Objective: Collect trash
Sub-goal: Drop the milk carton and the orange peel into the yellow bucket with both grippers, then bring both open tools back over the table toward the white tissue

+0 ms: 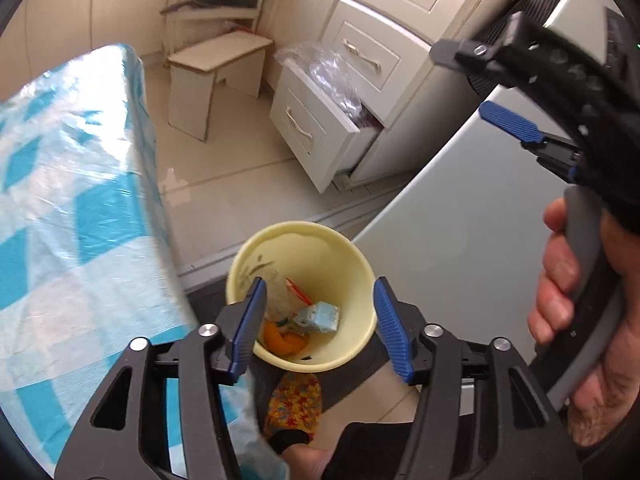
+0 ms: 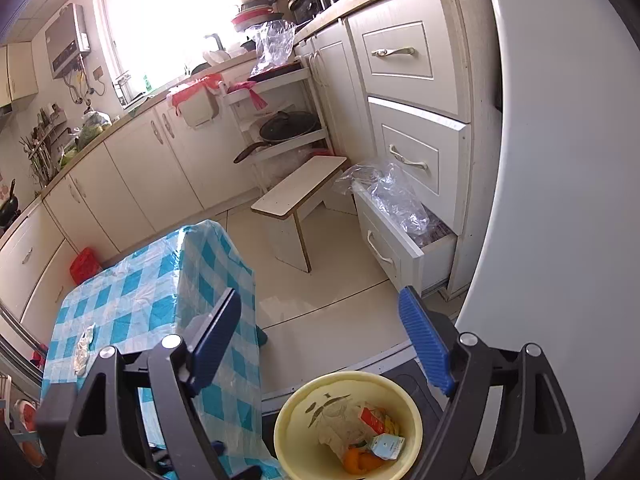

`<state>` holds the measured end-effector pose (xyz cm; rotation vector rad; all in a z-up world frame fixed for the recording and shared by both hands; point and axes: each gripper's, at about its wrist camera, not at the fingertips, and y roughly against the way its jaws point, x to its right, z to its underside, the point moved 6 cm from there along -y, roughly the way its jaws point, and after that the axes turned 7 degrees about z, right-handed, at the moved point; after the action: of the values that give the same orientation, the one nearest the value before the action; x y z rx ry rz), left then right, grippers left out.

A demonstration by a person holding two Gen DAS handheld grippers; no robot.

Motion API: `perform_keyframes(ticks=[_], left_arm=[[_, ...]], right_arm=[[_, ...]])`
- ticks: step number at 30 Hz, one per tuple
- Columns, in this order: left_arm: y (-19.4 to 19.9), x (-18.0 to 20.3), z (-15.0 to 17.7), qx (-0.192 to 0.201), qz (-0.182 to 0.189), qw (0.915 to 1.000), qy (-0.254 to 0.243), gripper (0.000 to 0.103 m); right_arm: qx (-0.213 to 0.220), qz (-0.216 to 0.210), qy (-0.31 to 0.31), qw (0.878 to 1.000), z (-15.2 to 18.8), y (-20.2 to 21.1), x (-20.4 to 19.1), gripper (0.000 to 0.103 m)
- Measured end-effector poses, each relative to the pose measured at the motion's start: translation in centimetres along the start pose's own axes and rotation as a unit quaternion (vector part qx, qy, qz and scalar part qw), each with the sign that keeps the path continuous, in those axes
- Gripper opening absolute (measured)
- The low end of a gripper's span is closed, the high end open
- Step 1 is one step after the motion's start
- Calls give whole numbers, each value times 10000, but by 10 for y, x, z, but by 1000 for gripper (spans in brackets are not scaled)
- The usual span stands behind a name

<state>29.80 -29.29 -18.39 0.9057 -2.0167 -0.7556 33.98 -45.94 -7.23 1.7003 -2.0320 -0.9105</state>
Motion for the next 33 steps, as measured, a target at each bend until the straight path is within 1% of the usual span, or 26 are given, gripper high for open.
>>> perform_keyframes(ticks=[1, 4, 8, 13, 15, 19, 27, 33], left_arm=[[8, -1, 2, 63, -118, 9999, -50, 59], [28, -7, 7, 218, -459, 9986, -159, 63], [55, -19, 15, 386, -1050, 9933, -275, 68], [83, -35, 17, 589, -1486, 9867, -292, 73], [93, -39, 17, 650, -1582, 9848, -306, 74], [107, -48, 18, 732, -1684, 9825, -308, 76], [117, -60, 21, 847, -1858, 9786, -245, 78], [121, -74, 26, 846, -1920, 9777, -106, 80]], right_arm=[[-13, -15, 4, 10000, 0, 0, -1, 79], [-38, -69, 51, 10000, 1, 0, -8, 81], [-54, -139, 238, 9996, 4, 0, -22, 83], [-88, -189, 489, 9986, 9, -1, -40, 84], [-95, -189, 545, 9983, 9, -1, -45, 86], [-141, -198, 660, 9975, 13, -4, -55, 86], [-192, -243, 891, 9955, 17, -9, -76, 86], [-197, -310, 1012, 9942, 17, -12, -93, 86]])
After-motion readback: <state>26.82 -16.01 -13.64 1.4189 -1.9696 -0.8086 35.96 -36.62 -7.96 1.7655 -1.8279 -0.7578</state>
